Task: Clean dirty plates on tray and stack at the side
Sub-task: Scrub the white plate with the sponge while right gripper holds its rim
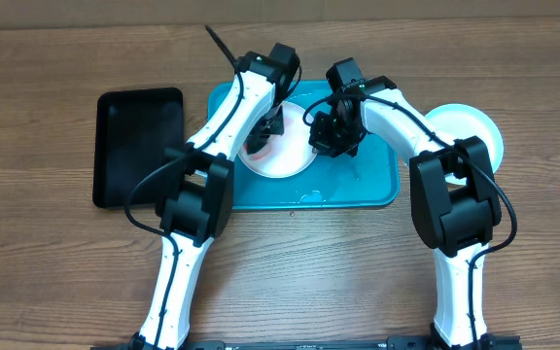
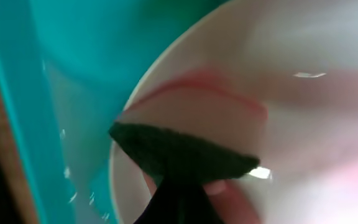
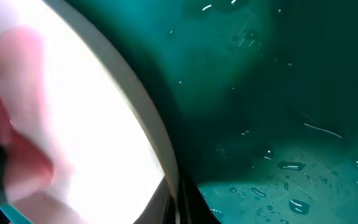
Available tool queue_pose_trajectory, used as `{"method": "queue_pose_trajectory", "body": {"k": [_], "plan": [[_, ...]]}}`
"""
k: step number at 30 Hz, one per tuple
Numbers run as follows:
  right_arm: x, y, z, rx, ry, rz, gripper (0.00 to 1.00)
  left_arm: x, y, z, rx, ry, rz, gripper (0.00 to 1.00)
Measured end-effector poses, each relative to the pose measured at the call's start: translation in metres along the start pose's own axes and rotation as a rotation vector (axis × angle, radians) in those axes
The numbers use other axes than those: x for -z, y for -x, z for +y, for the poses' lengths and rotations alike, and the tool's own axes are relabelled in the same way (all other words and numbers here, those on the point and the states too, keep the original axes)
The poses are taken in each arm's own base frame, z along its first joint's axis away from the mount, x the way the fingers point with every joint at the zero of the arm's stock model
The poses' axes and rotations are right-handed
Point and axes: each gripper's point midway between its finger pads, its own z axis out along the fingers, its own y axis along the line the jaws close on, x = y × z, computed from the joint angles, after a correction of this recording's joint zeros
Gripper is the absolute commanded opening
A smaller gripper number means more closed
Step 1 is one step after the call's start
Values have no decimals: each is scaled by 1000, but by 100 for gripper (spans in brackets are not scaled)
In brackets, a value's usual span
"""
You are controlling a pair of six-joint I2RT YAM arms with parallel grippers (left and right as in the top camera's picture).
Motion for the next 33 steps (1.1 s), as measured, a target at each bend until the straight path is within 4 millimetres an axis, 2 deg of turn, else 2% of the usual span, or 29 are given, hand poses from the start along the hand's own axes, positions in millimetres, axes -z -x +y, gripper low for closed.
{"method": "queue_pose_trajectory", "body": {"k": [3, 7, 9, 13, 16, 20, 23, 25, 28, 31, 33], "plan": [[0, -1, -1, 2, -3, 4, 4, 0, -15, -9, -89, -84, 81, 4], [0, -1, -2, 4, -6, 6, 4, 12, -40, -41, -297, -383, 203, 4], [0, -2, -2, 4, -6, 8, 4, 19, -46, -60, -373, -514, 208, 4], [0, -2, -2, 2, -6, 8, 4, 27, -32, -89, -440, -635, 107, 4], [0, -2, -2, 1, -6, 7, 4, 24, -4, -97, -400, -605, -8, 4], [0, -1, -1, -1, -4, 5, 4, 15, 21, -84, -264, -452, -91, 4], [0, -1, -1, 2, -3, 4, 4, 8, 28, -57, -130, -272, -109, 4], [0, 0, -1, 3, -2, 2, 4, 3, 23, -29, -51, -127, -92, 4], [0, 0, -1, 6, -1, 3, 4, 0, 8, -1, -1, 1, -32, 4], [0, -1, 0, 13, 0, 4, 4, 0, -11, 3, -23, 3, 51, 4], [0, -2, -1, 15, -3, 8, 4, 1, -24, -8, -102, -75, 117, 4]]}}
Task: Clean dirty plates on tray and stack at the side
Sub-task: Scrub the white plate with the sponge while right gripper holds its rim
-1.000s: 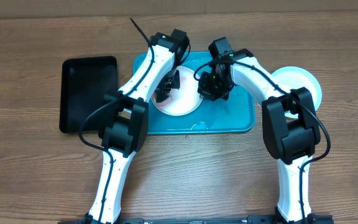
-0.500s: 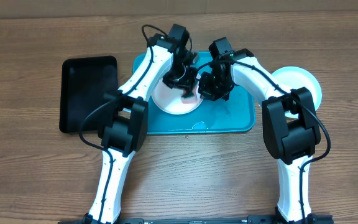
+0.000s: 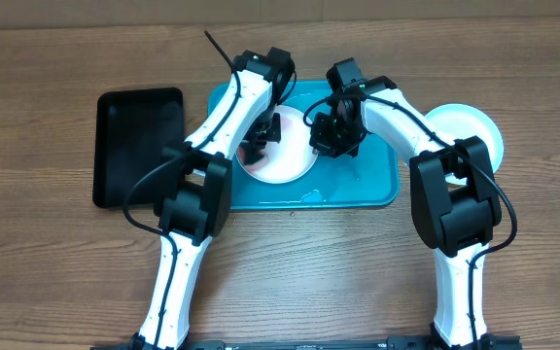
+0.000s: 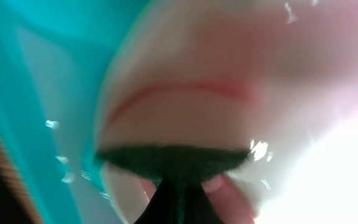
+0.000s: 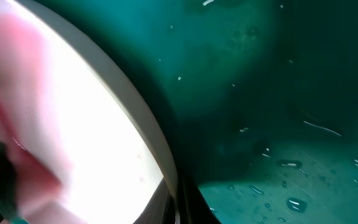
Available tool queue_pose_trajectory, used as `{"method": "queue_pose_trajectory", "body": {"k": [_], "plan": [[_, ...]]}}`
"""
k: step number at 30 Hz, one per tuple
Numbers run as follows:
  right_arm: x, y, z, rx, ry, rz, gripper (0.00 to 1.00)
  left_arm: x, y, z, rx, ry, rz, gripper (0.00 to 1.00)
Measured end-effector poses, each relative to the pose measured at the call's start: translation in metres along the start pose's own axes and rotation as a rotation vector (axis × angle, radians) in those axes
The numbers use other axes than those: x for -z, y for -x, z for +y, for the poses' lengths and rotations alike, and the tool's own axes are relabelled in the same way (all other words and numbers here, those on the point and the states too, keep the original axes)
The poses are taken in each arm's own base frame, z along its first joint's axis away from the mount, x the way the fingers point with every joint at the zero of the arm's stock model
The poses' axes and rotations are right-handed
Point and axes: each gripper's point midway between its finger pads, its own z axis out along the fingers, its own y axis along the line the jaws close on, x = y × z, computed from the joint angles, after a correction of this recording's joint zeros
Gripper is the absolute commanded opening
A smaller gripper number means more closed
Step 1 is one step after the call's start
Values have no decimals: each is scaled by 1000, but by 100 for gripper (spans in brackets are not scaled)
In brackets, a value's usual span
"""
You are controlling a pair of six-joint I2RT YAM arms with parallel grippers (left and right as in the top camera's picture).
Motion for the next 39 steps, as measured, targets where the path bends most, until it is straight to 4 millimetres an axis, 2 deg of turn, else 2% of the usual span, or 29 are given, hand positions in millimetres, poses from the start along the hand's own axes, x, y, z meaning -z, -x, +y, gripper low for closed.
{"method": "queue_pose_trajectory", "body": {"k": [3, 5, 7, 9, 12, 15, 19, 24, 28, 34, 36, 39], "plan": [[0, 0, -1, 1, -2, 1, 4, 2, -11, -23, -122, -170, 63, 4], [0, 0, -1, 2, -2, 1, 4, 6, -10, -43, -198, -298, 58, 4], [0, 0, -1, 0, -3, 1, 4, 12, -1, -65, -261, -416, 10, 4], [0, 0, -1, -1, -3, 1, 4, 18, 16, -85, -305, -505, -78, 4], [0, 0, -1, -3, -3, 1, 4, 27, 39, -100, -324, -550, -193, 4], [0, 1, 0, -4, -1, -4, 4, 25, 56, -92, -256, -479, -252, 4], [0, 1, 0, -3, 0, -4, 4, 15, 64, -65, -90, -314, -256, 4], [-1, -1, 2, 3, 1, 1, 4, 4, 42, -12, 95, -51, -170, 4], [-1, -1, 2, 6, 2, 2, 4, 0, 17, 13, 122, 57, -75, 4], [-1, -2, 2, 6, -1, 6, 4, 3, 5, 13, 45, 27, -11, 4], [-1, -5, 0, 0, -7, 15, 4, 11, 5, 12, 29, 10, -2, 4], [1, -11, -4, -13, -24, 40, 4, 37, 20, 10, 26, -33, -50, 4]]}}
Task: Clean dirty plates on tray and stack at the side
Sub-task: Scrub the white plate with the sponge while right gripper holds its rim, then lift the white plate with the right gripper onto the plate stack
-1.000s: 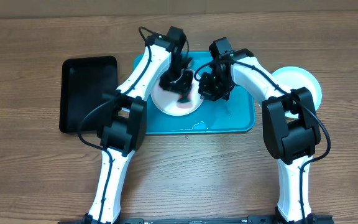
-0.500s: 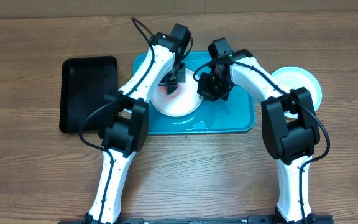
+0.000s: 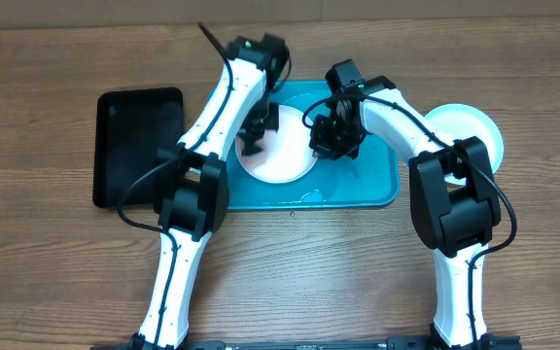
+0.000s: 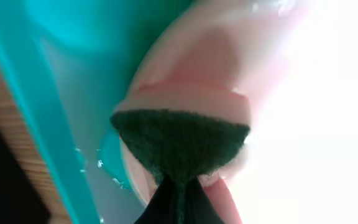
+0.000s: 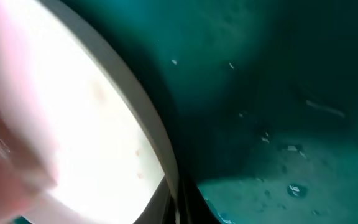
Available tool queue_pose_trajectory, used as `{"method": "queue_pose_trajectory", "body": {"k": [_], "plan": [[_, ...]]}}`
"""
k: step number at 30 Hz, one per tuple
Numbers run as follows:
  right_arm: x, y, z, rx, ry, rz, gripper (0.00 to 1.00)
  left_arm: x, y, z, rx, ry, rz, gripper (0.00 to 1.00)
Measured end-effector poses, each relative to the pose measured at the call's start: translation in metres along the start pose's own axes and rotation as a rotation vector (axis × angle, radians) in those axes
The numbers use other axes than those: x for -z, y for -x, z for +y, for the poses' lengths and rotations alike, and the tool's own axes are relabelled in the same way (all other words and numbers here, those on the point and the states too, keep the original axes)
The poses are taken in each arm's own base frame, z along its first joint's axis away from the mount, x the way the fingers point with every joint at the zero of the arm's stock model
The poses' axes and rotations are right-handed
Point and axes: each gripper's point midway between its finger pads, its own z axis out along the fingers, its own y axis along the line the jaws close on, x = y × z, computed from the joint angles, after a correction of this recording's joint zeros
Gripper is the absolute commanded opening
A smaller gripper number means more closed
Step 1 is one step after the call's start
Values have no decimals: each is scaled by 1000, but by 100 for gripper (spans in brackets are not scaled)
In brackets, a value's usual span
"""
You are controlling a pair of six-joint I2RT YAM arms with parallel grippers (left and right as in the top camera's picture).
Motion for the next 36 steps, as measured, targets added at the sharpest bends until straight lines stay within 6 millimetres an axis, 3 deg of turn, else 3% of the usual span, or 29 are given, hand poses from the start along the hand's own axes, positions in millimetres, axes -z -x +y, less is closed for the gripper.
{"method": "queue_pose_trajectory", "body": {"k": [6, 9, 16, 19, 28, 36], "plan": [[13, -8, -16, -23, -79, 4, 4, 91, 38, 3, 39, -110, -242, 4], [33, -7, -26, -21, -154, -45, 4, 113, 39, 8, 48, -130, -287, 4], [134, -6, -40, 27, -368, -337, 4, 111, 30, 12, 47, -115, -251, 4], [167, -12, -42, 55, -493, -464, 4, 105, 29, 12, 45, -109, -233, 4], [214, -38, -38, 156, -896, -733, 4, 92, 24, 13, 41, -91, -187, 4], [254, -51, -22, 206, -1083, -981, 4, 92, 24, 13, 41, -91, -187, 4]]}}
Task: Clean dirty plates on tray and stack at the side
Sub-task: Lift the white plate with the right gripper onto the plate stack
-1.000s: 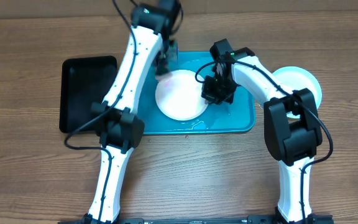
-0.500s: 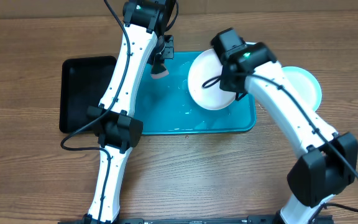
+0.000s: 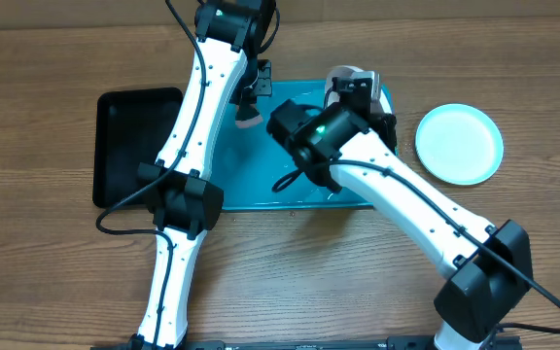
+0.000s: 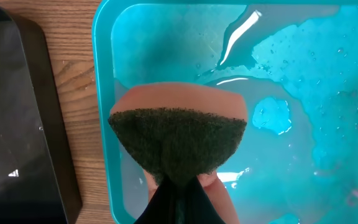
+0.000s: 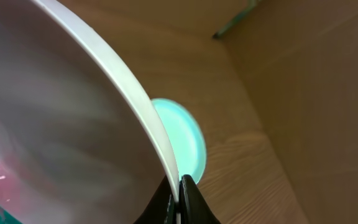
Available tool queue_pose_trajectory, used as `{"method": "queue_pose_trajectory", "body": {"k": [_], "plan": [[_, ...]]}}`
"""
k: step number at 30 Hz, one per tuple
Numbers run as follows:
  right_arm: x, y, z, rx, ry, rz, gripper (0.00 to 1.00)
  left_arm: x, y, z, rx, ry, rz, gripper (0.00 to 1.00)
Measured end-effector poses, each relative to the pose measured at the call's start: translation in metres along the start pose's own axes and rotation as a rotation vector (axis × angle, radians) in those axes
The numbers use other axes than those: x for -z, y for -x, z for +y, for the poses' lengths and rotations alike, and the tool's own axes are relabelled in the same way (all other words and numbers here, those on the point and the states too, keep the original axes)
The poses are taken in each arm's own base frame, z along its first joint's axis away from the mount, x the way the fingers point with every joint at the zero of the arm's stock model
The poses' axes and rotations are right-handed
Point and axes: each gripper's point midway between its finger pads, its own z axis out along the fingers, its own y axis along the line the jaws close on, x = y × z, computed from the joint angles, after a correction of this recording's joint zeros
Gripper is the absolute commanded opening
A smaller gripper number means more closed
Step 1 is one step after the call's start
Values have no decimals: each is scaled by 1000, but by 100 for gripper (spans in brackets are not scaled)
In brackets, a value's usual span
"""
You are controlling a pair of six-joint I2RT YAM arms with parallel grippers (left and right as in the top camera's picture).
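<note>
High above the table, my right gripper (image 5: 179, 182) is shut on the rim of a white plate (image 5: 73, 124). The plate is tilted, with a faint pink blur on its face. In the overhead view only a white bit of that plate (image 3: 341, 74) shows beside the raised right wrist. My left gripper (image 4: 176, 185) is shut on a sponge (image 4: 179, 140), dark green face up with pink beneath. It hangs over the left end of the turquoise tray (image 4: 104, 124). The wet tray (image 3: 261, 185) holds no plate. A pale green plate (image 3: 460, 144) lies on the table right of the tray.
A black tray (image 3: 136, 146) lies on the wood just left of the turquoise one. Puddles and drops cover the turquoise tray's floor (image 4: 272, 115). The pale green plate (image 5: 182, 134) shows below the held plate's rim. Brown cardboard (image 5: 303, 81) stands behind the table.
The white plate lay in the turquoise tray with the sponge pressed on it; now my right gripper holds it tilted, high off the tray. My left gripper with the sponge is raised over the tray's left end.
At all three earlier moments my right gripper held the plate's rim in the tray. My left gripper pressed the sponge on its red-smeared face, at a different spot each time. Now the plate is up off the tray and the sponge is lifted away.
</note>
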Motion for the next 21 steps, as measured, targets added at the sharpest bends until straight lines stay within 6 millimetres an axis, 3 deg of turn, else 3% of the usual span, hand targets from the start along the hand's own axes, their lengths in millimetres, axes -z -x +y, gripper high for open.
{"method": "queue_pose_trajectory", "body": {"k": [11, 21], "plan": [[8, 5, -26, -51, -102, -85, 4, 0, 0, 0, 0, 0, 0, 4], [2, -6, -16, -178, -52, -3, 4, 0, 0, 0, 0, 0, 0, 4]]}}
